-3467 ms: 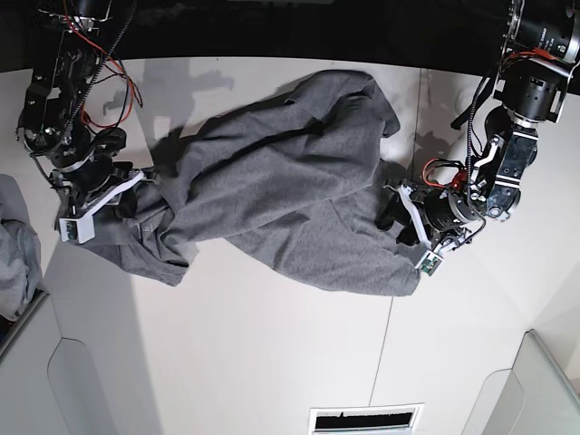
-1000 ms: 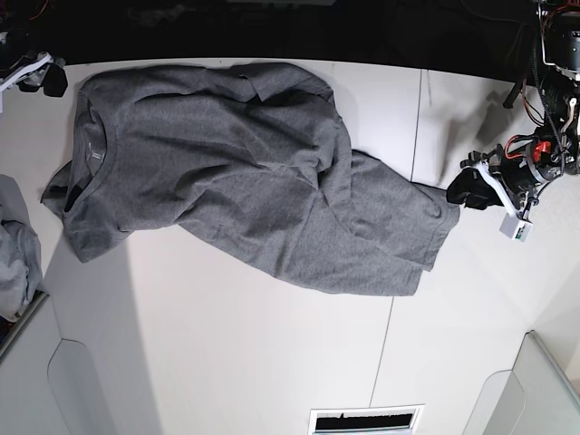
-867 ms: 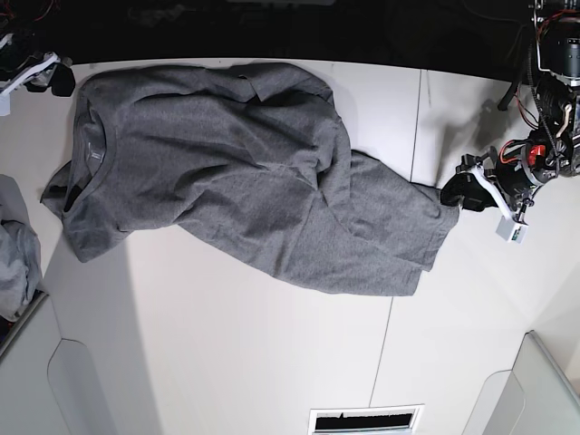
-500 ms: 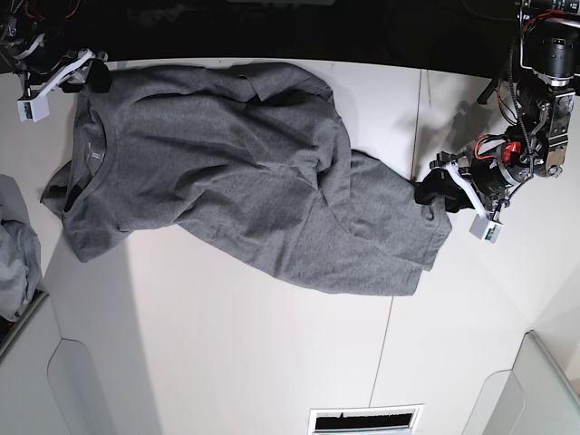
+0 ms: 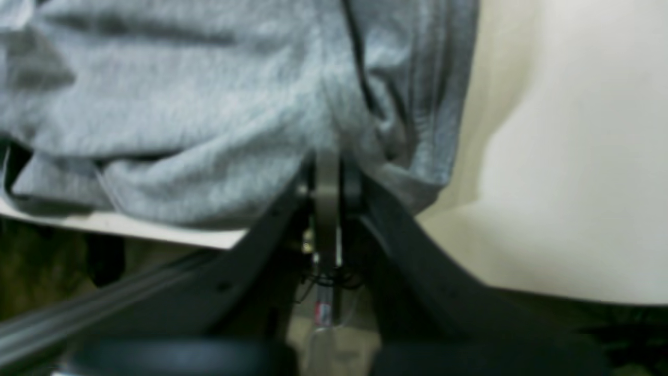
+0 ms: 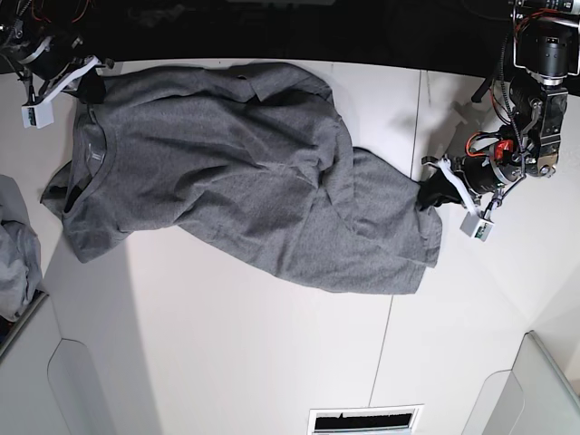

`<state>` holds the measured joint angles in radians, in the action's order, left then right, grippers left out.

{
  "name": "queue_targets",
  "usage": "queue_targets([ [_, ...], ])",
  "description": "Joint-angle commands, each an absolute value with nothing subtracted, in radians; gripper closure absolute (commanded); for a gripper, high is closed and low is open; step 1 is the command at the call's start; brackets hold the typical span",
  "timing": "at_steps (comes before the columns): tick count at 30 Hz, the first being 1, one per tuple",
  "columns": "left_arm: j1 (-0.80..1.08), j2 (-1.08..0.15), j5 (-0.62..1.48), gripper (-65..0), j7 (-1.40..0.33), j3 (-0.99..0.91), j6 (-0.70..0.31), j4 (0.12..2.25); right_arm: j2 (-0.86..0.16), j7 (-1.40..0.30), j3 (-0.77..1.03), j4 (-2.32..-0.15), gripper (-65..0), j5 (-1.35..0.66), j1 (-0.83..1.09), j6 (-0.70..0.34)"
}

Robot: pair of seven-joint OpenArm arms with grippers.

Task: Layout the t-shirt on the table in an organized manner, then fold the t-shirt properly
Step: 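Pull the hem corner with the left gripper away from the collar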

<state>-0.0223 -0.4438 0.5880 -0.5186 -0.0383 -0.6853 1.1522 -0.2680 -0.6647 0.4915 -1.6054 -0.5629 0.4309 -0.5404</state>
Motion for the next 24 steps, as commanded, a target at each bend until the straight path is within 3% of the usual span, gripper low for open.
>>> queue_targets([
  [1, -0.034, -0.472, 0.655, 0.0, -0.521, -0.063, -0.698, 1.197, -0.288, -0.655, 0.505, -1.638, 0.0, -0.584, 0.424, -0.555],
  [5, 0.036, -0.532, 0.832, 0.0, -0.645, -0.119, -0.698, 1.379, -0.288, -0.764, 0.582, -1.742, 0.0, -0.69, 0.449, -0.554],
  [14, 0.193, -0.584, 0.884, 0.0, -0.648, -0.318, -0.698, 1.725, -0.313, -0.82, 0.813, -1.947, 0.0, -0.857, 0.505, -0.581],
  [24, 0.234, -0.574, 0.875, 0.0, -0.656, -0.358, -0.698, 1.755, -0.329, -0.819, 0.816, -1.94, 0.0, -0.77, 0.508, -0.58],
])
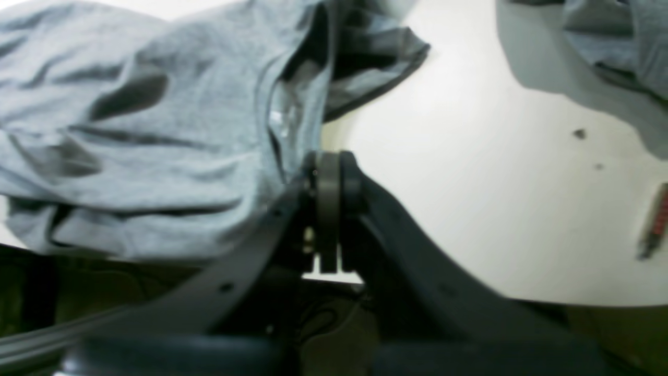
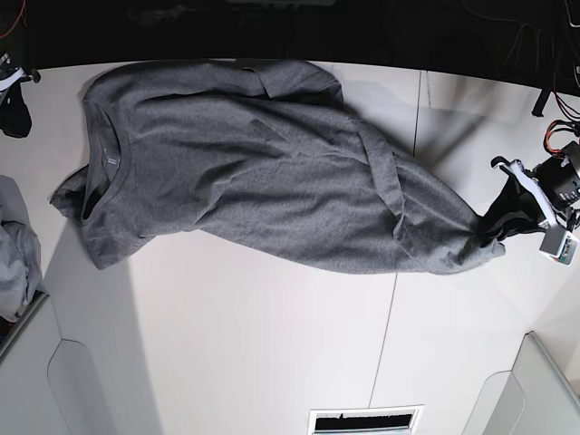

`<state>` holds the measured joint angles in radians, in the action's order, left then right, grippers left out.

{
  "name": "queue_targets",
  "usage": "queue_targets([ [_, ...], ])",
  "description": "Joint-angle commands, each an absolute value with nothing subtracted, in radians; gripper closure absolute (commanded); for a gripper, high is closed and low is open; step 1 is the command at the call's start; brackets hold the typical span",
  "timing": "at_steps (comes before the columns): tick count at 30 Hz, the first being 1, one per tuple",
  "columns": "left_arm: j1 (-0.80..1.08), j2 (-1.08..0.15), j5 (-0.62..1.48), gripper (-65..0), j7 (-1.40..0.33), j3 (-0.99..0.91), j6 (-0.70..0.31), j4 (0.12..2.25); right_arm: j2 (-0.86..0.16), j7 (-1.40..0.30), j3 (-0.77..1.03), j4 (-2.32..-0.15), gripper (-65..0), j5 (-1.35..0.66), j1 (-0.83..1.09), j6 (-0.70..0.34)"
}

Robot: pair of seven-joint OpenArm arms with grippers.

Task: Layout the t-shirt on the table in an organized manner, then fold the t-shirt properly
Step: 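Pull the hem corner with the left gripper away from the collar, then grasp the collar edge with the right gripper and lift the shirt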

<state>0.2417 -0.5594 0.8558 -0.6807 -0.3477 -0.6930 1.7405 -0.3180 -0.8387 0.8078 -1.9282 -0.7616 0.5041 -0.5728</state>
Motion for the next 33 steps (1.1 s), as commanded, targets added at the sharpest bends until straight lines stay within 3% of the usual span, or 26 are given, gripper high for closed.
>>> queue_targets([
  [1, 0.234, -0.57, 0.87, 0.0, -0.656, -0.359, -0.698, 1.753, -0.33, -0.818, 0.813, -1.932, 0.0, -0.762, 0.508, -0.58],
  [2, 0.234, -0.567, 0.864, 0.0, -0.656, -0.358, -0.698, 1.752, -0.33, -0.813, 0.809, -1.924, -1.9, -0.752, 0.508, -0.579],
  [5, 0.236, -0.562, 0.856, 0.0, -0.655, -0.358, -0.698, 1.745, -0.33, -0.812, 0.783, -1.889, -27.6, -0.731, 0.508, -0.559],
  [7, 0.236, -0.562, 0.856, 0.0, -0.655, -0.358, -0.698, 1.739, -0.333, -0.805, 0.748, -1.85, -35.3, -0.715, 0.508, -0.553],
  [16, 0.236, -0.562, 0.853, 0.0, -0.655, -0.358, -0.698, 1.689, -0.332, -0.722, 0.541, -1.619, -35.3, -0.63, 0.437, -0.554],
  [25, 0.238, -0.559, 0.852, 0.0, -0.651, -0.358, -0.698, 1.579, -0.332, -0.721, 0.42, -1.584, -34.5, -0.628, 0.382, -0.554],
  [30, 0.239, -0.554, 0.852, 0.0, -0.656, -0.358, -0.698, 1.56, -0.331, -0.722, 0.367, -1.584, -20.6, -0.624, 0.377, -0.553],
  [33, 0.239, -0.548, 0.849, 0.0, -0.656, -0.358, -0.698, 1.558, -0.33, -0.707, 0.367, -1.584, -4.8, -0.616, 0.377, -0.554],
])
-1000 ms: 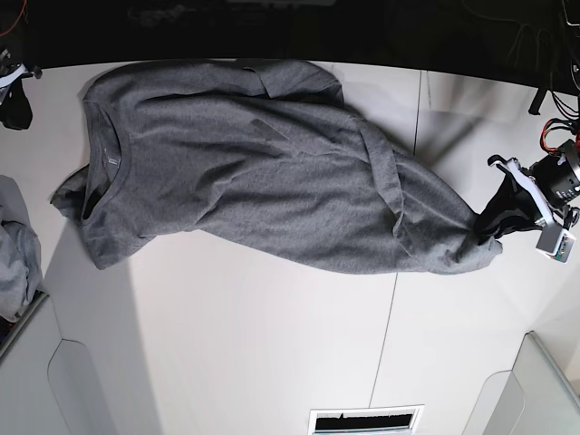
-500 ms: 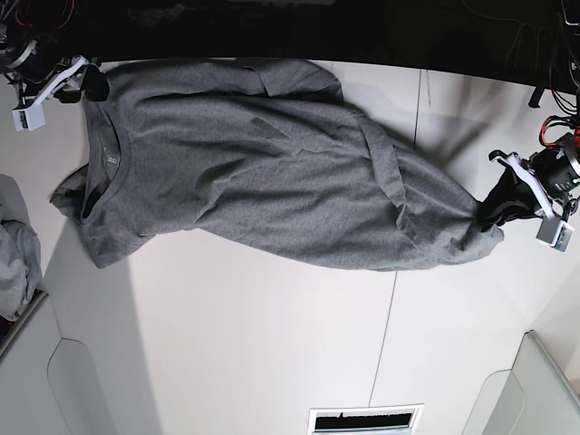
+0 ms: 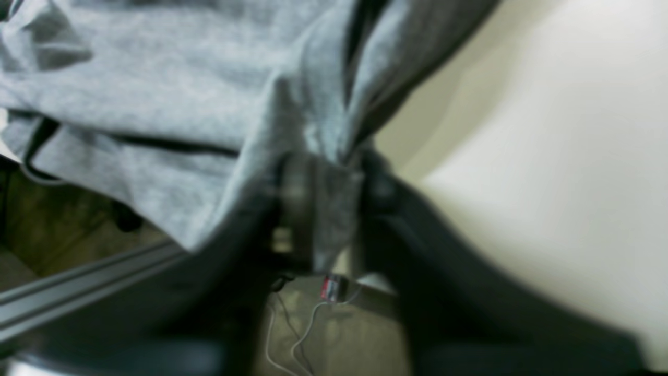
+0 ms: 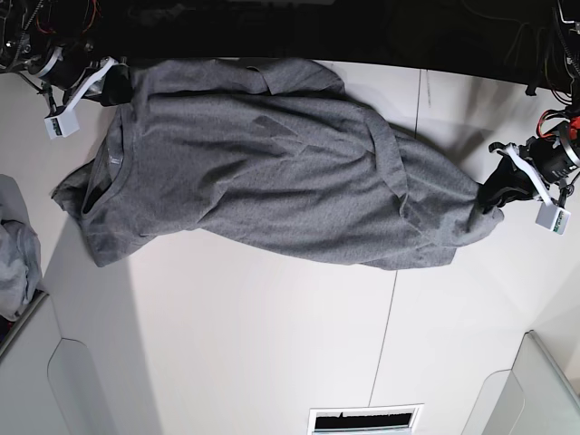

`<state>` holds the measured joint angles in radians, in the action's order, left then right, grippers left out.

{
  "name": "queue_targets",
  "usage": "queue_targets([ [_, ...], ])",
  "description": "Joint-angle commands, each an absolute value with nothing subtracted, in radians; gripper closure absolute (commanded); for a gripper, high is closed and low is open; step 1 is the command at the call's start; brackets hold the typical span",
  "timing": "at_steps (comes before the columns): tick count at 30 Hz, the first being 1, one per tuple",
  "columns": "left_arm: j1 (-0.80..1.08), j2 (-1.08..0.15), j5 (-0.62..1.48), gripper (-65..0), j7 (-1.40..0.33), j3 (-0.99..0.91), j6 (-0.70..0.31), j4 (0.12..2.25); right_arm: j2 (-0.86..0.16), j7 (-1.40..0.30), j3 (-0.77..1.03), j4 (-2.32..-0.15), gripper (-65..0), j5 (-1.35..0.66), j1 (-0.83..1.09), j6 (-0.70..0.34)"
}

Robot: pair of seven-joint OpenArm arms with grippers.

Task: Layout the t-shirt on the table in an organized manner, then fold the t-shirt properly
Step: 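Grasp the collar edge with the right gripper and lift the shirt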

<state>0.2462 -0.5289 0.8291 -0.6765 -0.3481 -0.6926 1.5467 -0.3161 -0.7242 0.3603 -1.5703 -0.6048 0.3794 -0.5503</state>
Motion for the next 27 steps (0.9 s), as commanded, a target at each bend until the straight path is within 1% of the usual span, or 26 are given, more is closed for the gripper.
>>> queue_targets([
  [1, 0.239, -0.548, 0.849, 0.0, -0.656, -0.358, -0.698, 1.558, -0.33, -0.696, 0.367, -1.585, 0.0, -0.603, 0.377, -0.554],
  [5, 0.239, -0.546, 0.849, 0.0, -0.657, -0.358, -0.698, 1.558, -0.33, -0.689, 0.379, -1.59, 0.0, -0.576, 0.377, -0.555],
  [8, 0.239, -0.546, 0.882, 0.0, -0.711, -0.359, -0.698, 1.559, -0.33, -0.706, 0.416, -1.604, 0.0, -0.584, 0.378, -0.555],
  [10, 0.248, -0.546, 0.954, 0.0, -0.76, -0.359, -0.698, 1.559, -0.33, -0.734, 0.456, -1.619, 0.0, -0.625, 0.383, -0.557],
  [12, 0.273, -0.547, 0.992, 0.0, -0.764, -0.361, -0.698, 1.562, -0.33, -0.751, 0.504, -1.637, 0.0, -0.691, 0.402, -0.571],
  [14, 0.295, -0.546, 0.991, 0.0, -0.764, -0.361, -0.698, 1.571, -0.33, -0.758, 0.551, -1.655, 0.0, -0.751, 0.429, -0.577],
  [17, 0.308, -0.546, 0.995, 0.0, -0.761, -0.361, -0.698, 1.598, -0.33, -0.768, 0.607, -1.68, 0.0, -0.789, 0.455, -0.581],
  [22, 0.331, -0.546, 1.0, 0.0, -0.769, -0.382, -0.698, 1.694, -0.33, -0.818, 0.673, -1.76, 0.0, -0.86, 0.503, -0.584],
  [27, 0.404, -0.546, 1.041, 0.0, -0.768, -0.509, -0.698, 1.823, -0.33, -0.836, 0.732, -1.878, 0.0, -0.899, 0.567, -0.584],
])
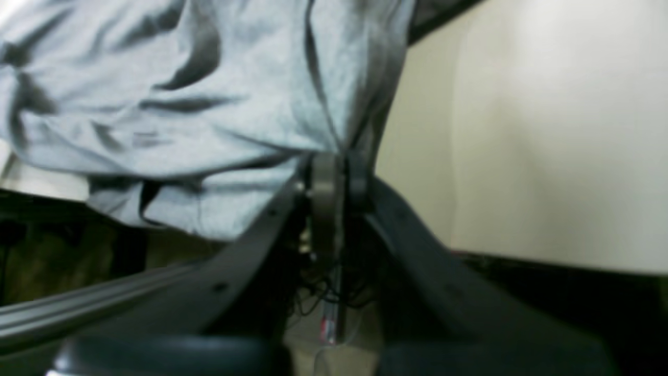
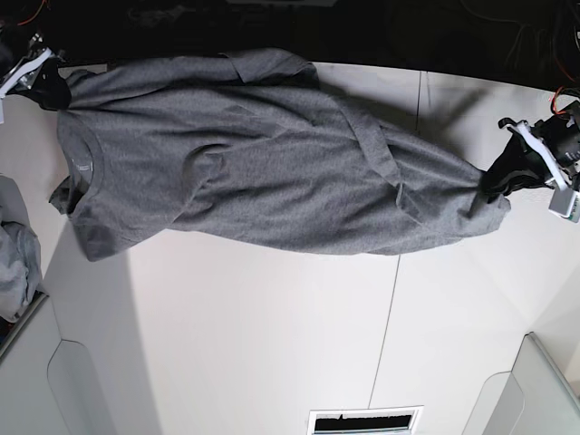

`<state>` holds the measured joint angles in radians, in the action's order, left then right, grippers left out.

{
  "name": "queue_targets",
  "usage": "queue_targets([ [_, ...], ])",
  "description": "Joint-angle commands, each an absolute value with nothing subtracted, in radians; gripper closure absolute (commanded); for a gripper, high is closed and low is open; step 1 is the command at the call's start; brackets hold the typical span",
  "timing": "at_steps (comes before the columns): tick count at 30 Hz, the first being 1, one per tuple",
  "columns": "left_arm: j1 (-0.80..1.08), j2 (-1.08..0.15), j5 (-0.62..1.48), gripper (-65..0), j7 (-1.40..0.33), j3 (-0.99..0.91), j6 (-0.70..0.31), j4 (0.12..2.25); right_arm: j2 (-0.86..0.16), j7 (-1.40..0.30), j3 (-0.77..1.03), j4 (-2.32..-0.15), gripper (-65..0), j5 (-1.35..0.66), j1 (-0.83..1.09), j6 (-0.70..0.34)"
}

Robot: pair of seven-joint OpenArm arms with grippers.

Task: Layout the t-shirt on the table in an organized manner, then fold the t-shirt properly
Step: 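Grasp the collar edge with the right gripper and lift the shirt, then stretch the lifted shirt between both grippers and lay it down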

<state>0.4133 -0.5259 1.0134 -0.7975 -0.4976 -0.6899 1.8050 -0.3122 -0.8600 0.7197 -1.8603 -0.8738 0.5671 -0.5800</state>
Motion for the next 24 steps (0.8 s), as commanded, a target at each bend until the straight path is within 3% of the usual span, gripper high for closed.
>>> queue_targets([
  [1, 0.414, -0.546, 1.051, 0.0, -0.768, -0.548, -0.698, 1.847, -0.33, -0.839, 0.749, -1.9, 0.0, -0.898, 0.57, -0.584],
  [7, 0.471, -0.555, 1.1, 0.0, -0.768, -0.775, -0.698, 1.97, -0.332, -0.838, 0.88, -1.997, 0.0, -0.925, 0.56, -0.584],
  [12, 0.376, -0.609, 1.037, 0.0, -0.7, -0.786, -0.698, 1.977, -0.355, -0.796, 0.894, -2.034, 0.0, -0.854, 0.412, -0.583],
  [17, 0.202, -0.661, 0.841, 0.0, -0.57, -0.584, -0.698, 1.851, -0.382, -0.748, 0.843, -1.927, 0.0, -0.773, 0.218, -0.573],
  [24, -0.169, -0.649, 0.635, 0.0, -0.411, -0.139, -0.698, 1.375, -0.405, -0.648, 0.639, -1.55, 0.0, -0.595, -0.097, -0.572],
])
